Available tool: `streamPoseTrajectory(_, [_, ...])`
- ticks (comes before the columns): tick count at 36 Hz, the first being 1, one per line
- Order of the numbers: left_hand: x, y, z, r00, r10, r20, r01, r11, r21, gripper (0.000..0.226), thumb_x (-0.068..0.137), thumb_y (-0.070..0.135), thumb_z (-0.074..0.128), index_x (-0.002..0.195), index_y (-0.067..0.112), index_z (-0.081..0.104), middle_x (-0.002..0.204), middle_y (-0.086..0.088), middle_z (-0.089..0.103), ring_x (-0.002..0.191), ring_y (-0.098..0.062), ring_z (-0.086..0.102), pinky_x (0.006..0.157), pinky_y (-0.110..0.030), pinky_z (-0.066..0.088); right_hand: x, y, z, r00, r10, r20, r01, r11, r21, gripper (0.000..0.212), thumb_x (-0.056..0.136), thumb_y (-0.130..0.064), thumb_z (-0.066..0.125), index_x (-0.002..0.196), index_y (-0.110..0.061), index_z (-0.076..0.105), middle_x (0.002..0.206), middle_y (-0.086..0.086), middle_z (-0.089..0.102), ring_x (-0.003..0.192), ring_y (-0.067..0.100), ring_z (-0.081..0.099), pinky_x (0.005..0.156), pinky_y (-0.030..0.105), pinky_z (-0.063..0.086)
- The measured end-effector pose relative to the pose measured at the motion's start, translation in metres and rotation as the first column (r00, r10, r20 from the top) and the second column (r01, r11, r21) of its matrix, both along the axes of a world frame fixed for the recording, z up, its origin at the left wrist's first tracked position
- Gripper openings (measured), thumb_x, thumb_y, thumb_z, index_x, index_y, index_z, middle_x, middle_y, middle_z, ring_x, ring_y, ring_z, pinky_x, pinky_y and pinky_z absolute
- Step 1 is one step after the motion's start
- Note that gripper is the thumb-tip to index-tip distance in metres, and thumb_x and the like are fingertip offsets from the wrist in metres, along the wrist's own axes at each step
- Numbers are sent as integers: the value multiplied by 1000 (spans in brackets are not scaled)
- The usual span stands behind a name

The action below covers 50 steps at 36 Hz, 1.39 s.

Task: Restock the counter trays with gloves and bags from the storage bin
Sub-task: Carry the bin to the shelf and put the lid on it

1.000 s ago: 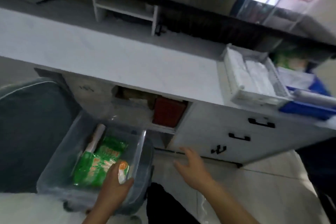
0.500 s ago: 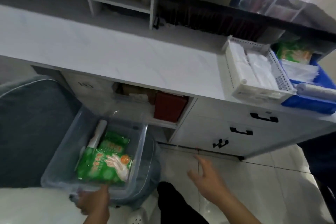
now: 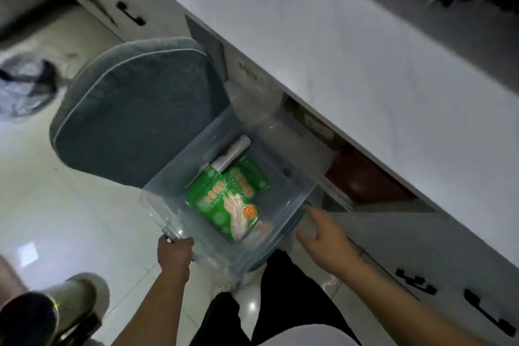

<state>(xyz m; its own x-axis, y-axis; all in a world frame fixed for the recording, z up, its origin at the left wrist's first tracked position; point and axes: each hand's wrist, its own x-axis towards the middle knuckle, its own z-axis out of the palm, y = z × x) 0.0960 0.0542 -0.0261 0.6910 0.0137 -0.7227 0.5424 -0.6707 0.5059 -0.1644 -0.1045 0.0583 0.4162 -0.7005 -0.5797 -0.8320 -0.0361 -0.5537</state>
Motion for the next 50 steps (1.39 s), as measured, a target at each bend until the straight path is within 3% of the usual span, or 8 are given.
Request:
streamPoseTrajectory(10, [8, 47, 1, 995, 39, 96, -50, 993, 111, 34, 78, -2, 66, 109, 10, 61, 95, -15, 64, 85, -34, 62, 59, -28, 44, 99, -108, -33, 987, 143, -75, -150, 983, -103, 64, 88, -30, 68, 142, -7, 45, 138, 21, 51, 125, 35, 49, 103, 39, 42])
streamPoseTrajectory(17, [27, 87, -4, 989, 50, 142, -65, 993, 102, 57, 75, -7, 64, 124, 22, 61, 98, -9, 65, 91, -32, 61, 66, -32, 51, 155, -167, -89, 990, -68, -125, 92, 976, 197, 83, 69, -33, 85, 139, -13, 46, 134, 14, 58, 117, 34, 58, 98, 46, 51])
streamPoseTrajectory(20, [32, 96, -11, 987, 105, 124, -115, 991, 73, 60, 79, -8, 63, 129, 24, 58, 108, -10, 62, 94, -32, 59, 58, -31, 54, 170, -176, -105, 989, -92, -118, 126, 938, 323, 51, 71, -24, 84, 117, -15, 63, 123, 13, 65, 96, 28, 68, 76, 30, 59])
streamPoseTrajectory(25, [38, 108, -20, 980, 151, 132, -163, 983, 82, 62, 80, -10, 62, 131, 26, 57, 110, -9, 60, 93, -32, 59, 44, -22, 50, 175, -175, -119, 991, -67, -116, 86, 983, 163, 61, 70, -17, 86, 124, -4, 62, 120, 17, 66, 95, 28, 65, 73, 26, 50])
streamPoseTrajectory(30, [43, 117, -20, 982, 140, 128, -155, 981, 116, 61, 83, -7, 62, 136, 22, 53, 116, -12, 61, 101, -36, 60, 78, -51, 58, 164, -165, -118, 991, -43, -126, 79, 951, 300, 38, 76, -9, 80, 110, 3, 69, 102, 17, 69, 81, 28, 66, 70, 29, 54])
streamPoseTrajectory(36, [45, 121, -15, 988, 141, 71, -146, 986, 81, 67, 80, -9, 63, 136, 25, 53, 116, -15, 63, 91, -30, 61, 40, -22, 51, 137, -133, -117, 988, -82, -134, 89, 995, 49, 33, 78, -9, 73, 110, 0, 70, 91, 17, 68, 78, 31, 65, 69, 33, 50])
streamPoseTrajectory(41, [53, 133, -10, 994, 113, -10, -112, 992, 57, 70, 81, -8, 61, 141, 26, 51, 121, -15, 64, 99, -36, 62, 54, -29, 53, 105, -97, -100, 970, -192, -147, 198, 980, 29, 36, 79, -10, 70, 114, 0, 68, 89, 12, 66, 78, 25, 61, 70, 29, 47])
streamPoseTrajectory(50, [67, 162, 2, 972, -63, -225, 44, 995, -91, 57, 89, -1, 63, 138, 26, 54, 122, -18, 62, 91, -31, 58, 77, -48, 56, -2, 19, -31, 779, -627, -4, 625, 775, 92, 58, 88, -61, 57, 119, -13, 66, 117, 12, 64, 89, 21, 61, 83, 35, 48])
